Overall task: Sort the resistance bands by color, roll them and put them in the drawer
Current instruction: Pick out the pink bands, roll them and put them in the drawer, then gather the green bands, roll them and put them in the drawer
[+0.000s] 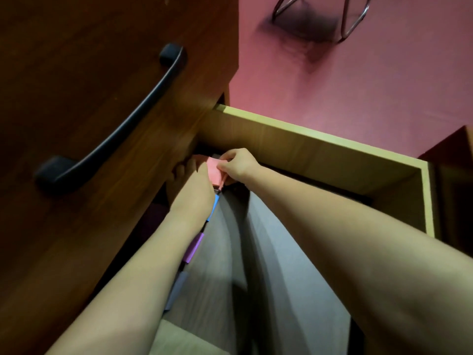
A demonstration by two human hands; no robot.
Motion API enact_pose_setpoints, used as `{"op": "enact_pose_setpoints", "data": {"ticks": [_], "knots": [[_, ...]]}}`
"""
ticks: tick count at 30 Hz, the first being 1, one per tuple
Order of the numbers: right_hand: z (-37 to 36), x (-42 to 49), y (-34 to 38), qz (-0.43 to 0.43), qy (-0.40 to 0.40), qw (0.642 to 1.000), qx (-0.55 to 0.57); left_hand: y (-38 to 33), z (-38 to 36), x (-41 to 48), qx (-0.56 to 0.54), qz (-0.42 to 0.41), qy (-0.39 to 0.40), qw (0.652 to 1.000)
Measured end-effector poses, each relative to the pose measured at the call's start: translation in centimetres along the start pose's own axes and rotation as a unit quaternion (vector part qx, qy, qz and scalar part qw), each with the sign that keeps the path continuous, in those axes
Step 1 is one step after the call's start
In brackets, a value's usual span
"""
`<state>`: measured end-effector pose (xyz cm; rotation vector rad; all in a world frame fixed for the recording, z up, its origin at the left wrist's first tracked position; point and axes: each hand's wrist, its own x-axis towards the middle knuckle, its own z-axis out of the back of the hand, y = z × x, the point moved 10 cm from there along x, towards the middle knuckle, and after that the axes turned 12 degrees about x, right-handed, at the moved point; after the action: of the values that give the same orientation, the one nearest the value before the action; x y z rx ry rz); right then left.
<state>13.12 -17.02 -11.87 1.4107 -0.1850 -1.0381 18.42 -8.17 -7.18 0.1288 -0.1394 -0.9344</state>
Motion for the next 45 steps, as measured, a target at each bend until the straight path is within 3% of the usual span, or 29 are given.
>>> {"op": "enact_pose_setpoints", "data": {"ticks": [2,4,8,12,14,18,22,24,26,29,36,39,42,45], "knots": [[0.4,-0.9,-0.2,-0.019,0.008,1.000,0.003,-0.5,-0.1,-0.3,-0.007,0.006,0.060,0.998],[1.1,-2.5,-0.6,-0.040,0.008,0.999,0.011,-1.6,1.5,-1.1,-0.034,-0.002,0.069,0.997],[3.3,-7.1,-0.9,-0.024,0.011,1.000,0.011,-4.9,5.2,-2.8,-0.175,-0.006,0.088,0.981],[9.2,-15.2,0.3,-0.028,0.044,0.981,0.187,-10.5,10.1,-6.0,-0.431,-0.034,0.107,0.895],[13.4,-20.1,0.2,-0.020,0.036,0.972,0.232,-13.8,13.2,-8.3,-0.505,-0.072,0.094,0.855],[20.5,-28.3,-2.1,0.000,-0.034,0.955,0.296,-20.6,18.1,-12.1,-0.566,-0.133,0.068,0.811],[26.0,-33.5,-7.0,0.005,-0.095,0.946,0.311,-29.8,21.5,-16.5,-0.550,-0.222,0.082,0.801],[28.8,-35.3,-10.9,-0.011,-0.132,0.935,0.328,-35.2,21.4,-18.6,-0.526,-0.268,0.130,0.797],[31.2,-37.0,-15.4,-0.034,-0.176,0.921,0.346,-40.0,19.0,-20.9,-0.527,-0.265,0.241,0.771],[34.5,-39.3,-23.7,-0.074,-0.257,0.886,0.380,-45.8,13.0,-25.2,-0.546,-0.195,0.404,0.708],[36.7,-39.5,-38.3,-0.179,-0.315,0.856,0.368,-50.1,-1.3,-32.9,-0.523,-0.013,0.561,0.642],[37.9,-38.3,-44.4,-0.221,-0.332,0.851,0.341,-50.3,-7.7,-34.7,-0.492,0.041,0.582,0.646],[38.5,-36.9,-48.4,-0.245,-0.336,0.853,0.317,-50.3,-12.3,-34.8,-0.468,0.053,0.571,0.672],[38.1,-35.2,-51.9,-0.270,-0.308,0.860,0.303,-50.7,-16.8,-34.4,-0.425,0.033,0.520,0.740]]}}
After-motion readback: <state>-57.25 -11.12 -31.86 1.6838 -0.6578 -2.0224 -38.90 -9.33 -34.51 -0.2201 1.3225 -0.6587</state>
